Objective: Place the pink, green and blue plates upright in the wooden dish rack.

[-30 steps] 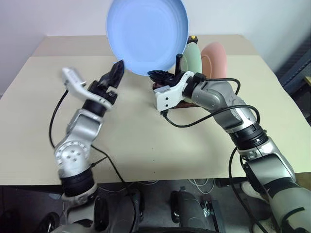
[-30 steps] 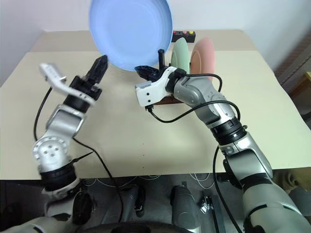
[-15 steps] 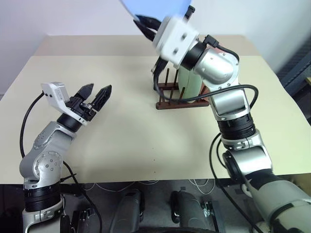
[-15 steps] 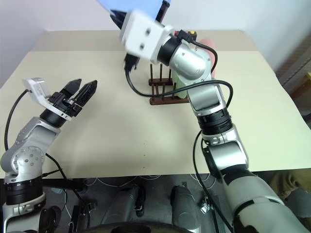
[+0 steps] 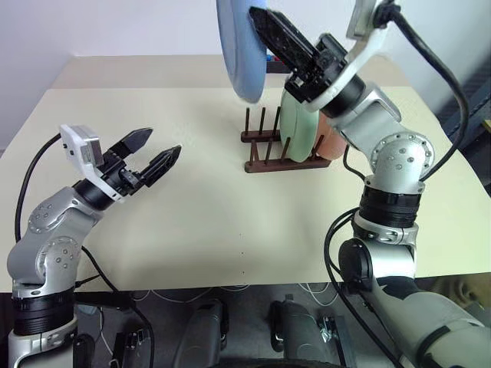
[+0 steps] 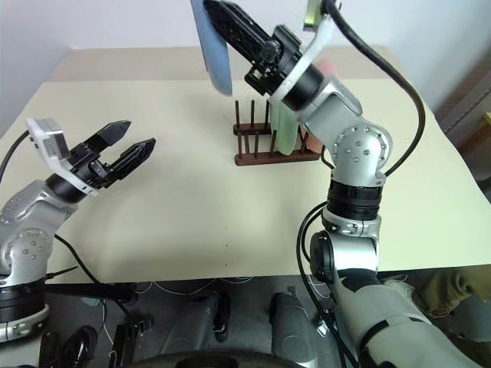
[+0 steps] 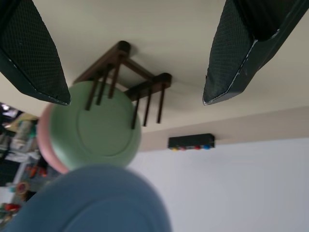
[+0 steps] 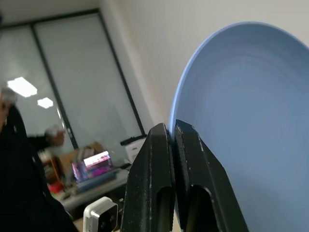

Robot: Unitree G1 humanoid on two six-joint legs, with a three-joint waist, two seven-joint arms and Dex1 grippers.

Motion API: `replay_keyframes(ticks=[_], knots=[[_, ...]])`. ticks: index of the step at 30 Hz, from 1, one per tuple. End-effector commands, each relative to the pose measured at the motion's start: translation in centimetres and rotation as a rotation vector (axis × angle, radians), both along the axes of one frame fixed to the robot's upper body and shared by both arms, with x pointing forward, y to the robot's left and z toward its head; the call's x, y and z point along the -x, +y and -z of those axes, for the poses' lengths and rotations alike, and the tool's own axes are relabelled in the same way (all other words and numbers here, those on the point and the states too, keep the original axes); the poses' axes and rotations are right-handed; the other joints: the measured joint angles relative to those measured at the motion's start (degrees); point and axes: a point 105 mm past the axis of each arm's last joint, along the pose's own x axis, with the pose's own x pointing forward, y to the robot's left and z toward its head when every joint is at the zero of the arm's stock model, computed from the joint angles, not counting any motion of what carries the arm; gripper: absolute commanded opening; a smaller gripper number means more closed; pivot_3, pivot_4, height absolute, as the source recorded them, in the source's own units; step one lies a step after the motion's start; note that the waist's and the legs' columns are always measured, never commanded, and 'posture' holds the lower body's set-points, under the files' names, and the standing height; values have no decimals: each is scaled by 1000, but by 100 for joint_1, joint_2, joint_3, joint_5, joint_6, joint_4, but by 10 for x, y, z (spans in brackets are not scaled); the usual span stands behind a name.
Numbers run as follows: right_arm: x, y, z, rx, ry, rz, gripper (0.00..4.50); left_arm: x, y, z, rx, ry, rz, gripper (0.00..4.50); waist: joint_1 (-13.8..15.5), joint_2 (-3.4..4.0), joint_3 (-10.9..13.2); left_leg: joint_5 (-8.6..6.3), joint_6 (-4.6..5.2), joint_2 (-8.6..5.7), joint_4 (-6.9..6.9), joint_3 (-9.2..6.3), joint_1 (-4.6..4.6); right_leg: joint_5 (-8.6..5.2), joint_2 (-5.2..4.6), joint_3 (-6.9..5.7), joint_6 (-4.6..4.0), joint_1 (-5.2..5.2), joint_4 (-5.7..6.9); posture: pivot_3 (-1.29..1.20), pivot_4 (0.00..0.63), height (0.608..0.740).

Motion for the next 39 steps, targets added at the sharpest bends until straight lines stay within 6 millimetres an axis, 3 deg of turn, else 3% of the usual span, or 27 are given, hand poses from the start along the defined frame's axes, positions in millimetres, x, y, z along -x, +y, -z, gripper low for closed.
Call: replay_keyframes(ticks=[1, 14, 20, 32, 39], knots=[[-2, -12, -9, -68, 32, -2, 0, 9, 3, -13, 0, -42, 25, 4465, 0, 0, 0, 1, -1, -1, -4, 0, 0, 0, 0, 1, 0, -5, 1, 0, 150, 735], [-22, 0, 36, -49, 225, 50, 0, 19, 2, 5, -167, -45, 41, 4465, -8, 1, 0, 4, 0, -1, -20, 12, -2, 0, 4, 7, 0, -21, 3, 0, 150, 735], [-24, -3, 39, -44, 231, 68, 0, 22, 2, 6, -157, -30, 64, 4465, 3, 1, 0, 4, 0, -2, -20, 13, -2, 0, 4, 8, 0, -22, 2, 0, 150, 735], [-32, -22, 26, -108, 222, 112, 0, 25, 1, 4, -119, -17, 88, 4465, -2, 2, 0, 4, 0, -1, -22, 13, -3, 0, 4, 8, 0, -23, 2, 0, 150, 735], [-38, -28, 36, -101, 249, 135, 0, 28, 0, 5, -115, 0, 107, 4465, -4, 2, 1, 4, 0, -1, -25, 13, -3, 0, 4, 8, 0, -24, 1, 0, 150, 735]])
